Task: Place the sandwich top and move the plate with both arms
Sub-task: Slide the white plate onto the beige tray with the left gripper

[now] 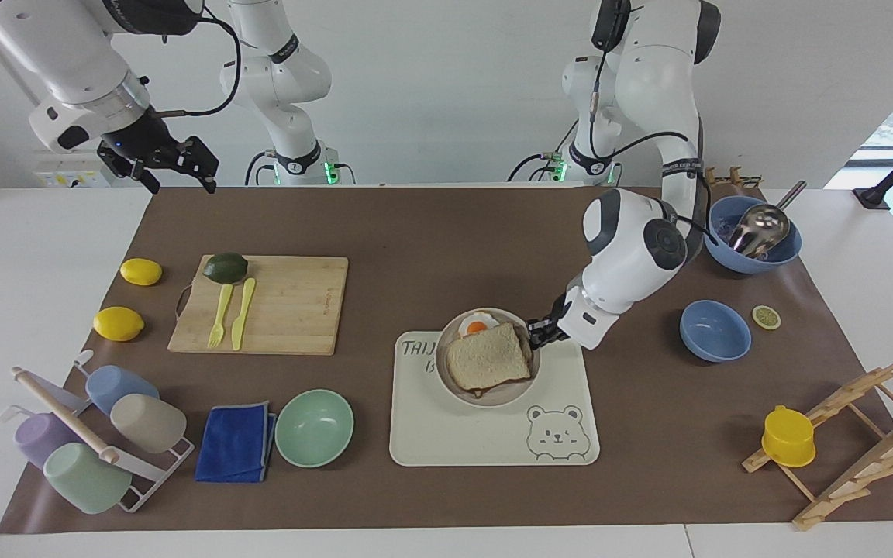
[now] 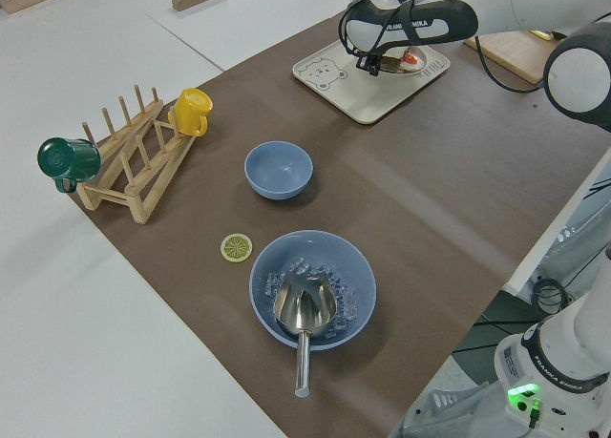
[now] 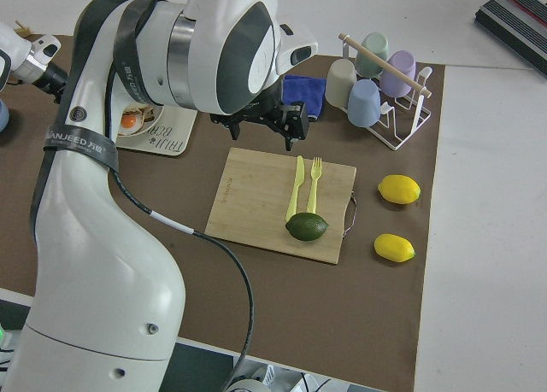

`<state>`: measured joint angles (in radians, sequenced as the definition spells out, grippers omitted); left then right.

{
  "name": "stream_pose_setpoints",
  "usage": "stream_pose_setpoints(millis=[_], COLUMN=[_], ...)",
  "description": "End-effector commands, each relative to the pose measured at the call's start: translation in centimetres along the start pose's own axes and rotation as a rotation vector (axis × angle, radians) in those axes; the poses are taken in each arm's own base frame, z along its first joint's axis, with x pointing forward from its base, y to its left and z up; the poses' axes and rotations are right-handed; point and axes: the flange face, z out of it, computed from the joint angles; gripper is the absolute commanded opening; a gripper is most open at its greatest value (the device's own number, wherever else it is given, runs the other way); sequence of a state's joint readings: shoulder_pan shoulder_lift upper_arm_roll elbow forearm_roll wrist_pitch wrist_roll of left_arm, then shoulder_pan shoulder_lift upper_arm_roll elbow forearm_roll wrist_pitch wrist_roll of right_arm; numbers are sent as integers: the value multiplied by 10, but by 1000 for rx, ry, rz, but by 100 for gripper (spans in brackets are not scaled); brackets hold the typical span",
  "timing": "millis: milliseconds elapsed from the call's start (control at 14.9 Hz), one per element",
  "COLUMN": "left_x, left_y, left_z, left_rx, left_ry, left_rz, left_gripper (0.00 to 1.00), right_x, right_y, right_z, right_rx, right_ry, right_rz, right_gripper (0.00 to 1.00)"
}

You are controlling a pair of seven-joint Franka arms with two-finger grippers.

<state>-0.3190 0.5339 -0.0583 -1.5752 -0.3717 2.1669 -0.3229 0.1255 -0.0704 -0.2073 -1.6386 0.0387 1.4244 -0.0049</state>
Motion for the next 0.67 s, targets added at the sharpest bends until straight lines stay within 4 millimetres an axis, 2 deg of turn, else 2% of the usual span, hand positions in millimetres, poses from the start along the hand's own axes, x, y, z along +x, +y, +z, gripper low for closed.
stream_pose_setpoints(millis=[0,335,402,469,603], left_x=[9,9,9,9,11], left_y=[0,-8,-10,-10,-11], left_z=[-11,0,0,-2,-5], left_rx=[-33,-22,-19,-9,-2], left_ry=[28,49,46,46,45], left_rz=[-8,-10,-5,1,5], left_gripper=[0,0,10,99,100], right_x=[-6,-7,-6,-7,-6], right_y=[0,0,0,0,0], right_z=[-1,-1,-1,-1,-1], right_rx=[3,3,3,3,3], right_ry=[-1,-1,-2,-1,-2], right_rz=[-10,-10,-10,-10,-10], right_gripper=[100,100,100,100,100])
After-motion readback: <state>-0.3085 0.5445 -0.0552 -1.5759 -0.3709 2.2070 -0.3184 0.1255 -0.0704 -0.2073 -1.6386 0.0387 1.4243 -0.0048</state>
